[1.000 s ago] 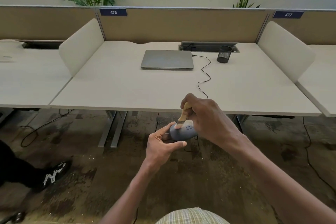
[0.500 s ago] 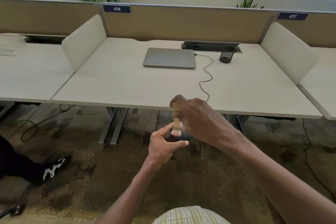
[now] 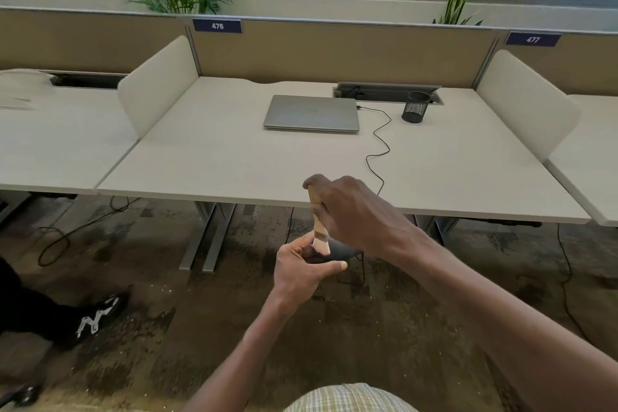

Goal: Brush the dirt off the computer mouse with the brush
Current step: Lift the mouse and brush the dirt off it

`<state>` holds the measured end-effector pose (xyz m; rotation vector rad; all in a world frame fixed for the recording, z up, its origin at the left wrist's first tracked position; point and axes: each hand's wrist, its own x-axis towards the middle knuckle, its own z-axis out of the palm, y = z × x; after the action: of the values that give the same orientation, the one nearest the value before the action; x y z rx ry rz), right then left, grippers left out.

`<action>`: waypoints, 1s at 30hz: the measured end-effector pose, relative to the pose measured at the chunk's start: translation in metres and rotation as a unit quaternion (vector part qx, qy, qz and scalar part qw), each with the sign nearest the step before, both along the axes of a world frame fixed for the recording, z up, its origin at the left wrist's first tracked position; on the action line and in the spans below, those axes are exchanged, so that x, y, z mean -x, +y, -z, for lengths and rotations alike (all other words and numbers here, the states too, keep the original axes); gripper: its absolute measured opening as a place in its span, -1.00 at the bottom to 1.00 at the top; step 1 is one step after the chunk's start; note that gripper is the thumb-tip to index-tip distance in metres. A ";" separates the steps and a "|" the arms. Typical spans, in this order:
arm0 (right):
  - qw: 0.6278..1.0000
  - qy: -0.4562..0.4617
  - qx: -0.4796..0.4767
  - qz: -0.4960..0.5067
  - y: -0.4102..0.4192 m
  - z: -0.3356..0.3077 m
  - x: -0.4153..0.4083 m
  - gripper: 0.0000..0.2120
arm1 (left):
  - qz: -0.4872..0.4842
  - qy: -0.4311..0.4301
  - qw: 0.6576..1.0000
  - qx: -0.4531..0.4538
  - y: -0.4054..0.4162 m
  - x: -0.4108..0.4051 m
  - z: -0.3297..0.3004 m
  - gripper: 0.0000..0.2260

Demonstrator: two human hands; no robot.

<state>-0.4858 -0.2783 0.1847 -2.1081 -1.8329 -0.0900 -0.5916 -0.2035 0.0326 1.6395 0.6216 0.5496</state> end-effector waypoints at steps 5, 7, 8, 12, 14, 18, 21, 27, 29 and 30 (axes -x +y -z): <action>0.999 -0.023 -0.011 0.030 0.004 -0.001 -0.008 -0.75 | 0.003 -0.018 1.000 0.011 -0.002 -0.001 -0.001 -0.46; 0.999 -0.015 -0.021 0.031 0.005 -0.003 -0.007 -0.73 | -0.003 -0.016 1.000 0.016 -0.001 -0.001 0.001 -0.41; 0.999 -0.002 -0.023 0.026 0.005 -0.004 -0.007 -0.74 | -0.006 -0.013 1.000 0.014 0.001 -0.002 0.002 -0.49; 1.000 0.003 -0.015 0.012 0.007 0.001 -0.007 -0.82 | -0.013 0.002 1.000 -0.005 0.004 -0.003 0.002 -0.66; 0.999 0.004 -0.020 0.025 0.008 0.001 -0.010 -0.71 | -0.007 -0.004 1.000 0.003 0.002 -0.002 0.000 -0.55; 0.998 0.020 -0.047 0.036 0.008 -0.005 -0.011 -0.66 | -0.012 -0.017 1.000 0.024 0.002 -0.004 0.000 -0.44; 0.998 0.034 -0.041 0.026 0.011 -0.003 -0.010 -0.63 | -0.014 -0.016 1.000 0.005 0.005 -0.005 -0.001 -0.58; 0.996 0.032 -0.054 0.055 0.014 -0.005 -0.021 -0.63 | -0.010 -0.024 0.999 0.042 0.003 -0.004 -0.004 -0.33; 0.996 0.051 -0.056 0.050 0.016 -0.005 -0.020 -0.62 | -0.015 -0.021 0.999 0.032 0.004 -0.004 -0.005 -0.37; 0.996 0.053 -0.055 0.050 0.017 -0.004 -0.019 -0.62 | -0.014 -0.019 0.999 0.030 0.004 -0.003 -0.004 -0.38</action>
<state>-0.4667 -0.2610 0.1888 -2.0869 -1.6249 -0.0992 -0.5883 -0.1993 0.0370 1.5619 0.6293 0.5762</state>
